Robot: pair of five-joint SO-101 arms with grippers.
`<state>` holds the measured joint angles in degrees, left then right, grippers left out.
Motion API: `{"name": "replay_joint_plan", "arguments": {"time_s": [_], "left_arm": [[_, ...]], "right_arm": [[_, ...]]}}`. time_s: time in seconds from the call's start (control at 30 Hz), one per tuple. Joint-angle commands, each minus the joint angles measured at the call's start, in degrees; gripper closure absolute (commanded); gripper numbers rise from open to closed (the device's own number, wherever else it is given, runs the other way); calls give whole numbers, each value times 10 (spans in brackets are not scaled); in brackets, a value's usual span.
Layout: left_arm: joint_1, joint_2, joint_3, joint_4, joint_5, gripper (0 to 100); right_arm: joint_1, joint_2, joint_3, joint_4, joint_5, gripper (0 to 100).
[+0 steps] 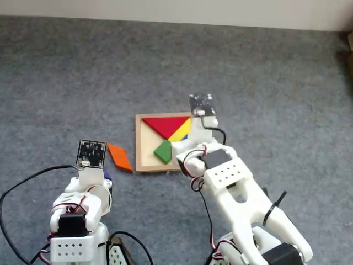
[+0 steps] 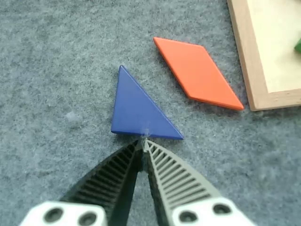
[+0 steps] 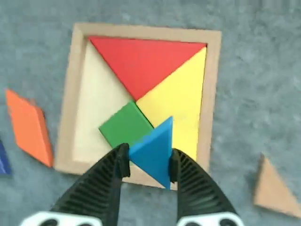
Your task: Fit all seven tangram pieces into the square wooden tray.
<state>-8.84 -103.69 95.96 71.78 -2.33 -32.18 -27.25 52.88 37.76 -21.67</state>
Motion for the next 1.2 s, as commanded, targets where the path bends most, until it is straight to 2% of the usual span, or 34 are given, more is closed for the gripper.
{"name": "replay_joint_plan", "arguments": {"time_s": [0.0, 0.1, 0.2, 0.33, 0.47, 0.73, 1.0, 1.17], "left_arm": [[-5, 0, 12, 2, 5, 974], [-5, 0, 12, 2, 5, 974], [-5, 0, 12, 2, 5, 974], [-5, 0, 12, 2, 5, 974], [-5, 0, 12, 2, 5, 974], [-5, 0, 12, 2, 5, 974], [-5, 0, 12, 2, 5, 974], [-5, 0, 12, 2, 5, 974]], "right_arm": [[-9, -22, -2, -21, -200, 968], [-9, -22, -7, -22, -221, 968], [-8, -22, -7, -22, -287, 967], [-9, -22, -14, -35, -305, 964], [-11, -22, -15, -38, -364, 964], [-17, 14, -36, -32, -349, 964], [-16, 102, -200, 137, -353, 964], [-16, 139, -242, 160, -381, 964]]}}
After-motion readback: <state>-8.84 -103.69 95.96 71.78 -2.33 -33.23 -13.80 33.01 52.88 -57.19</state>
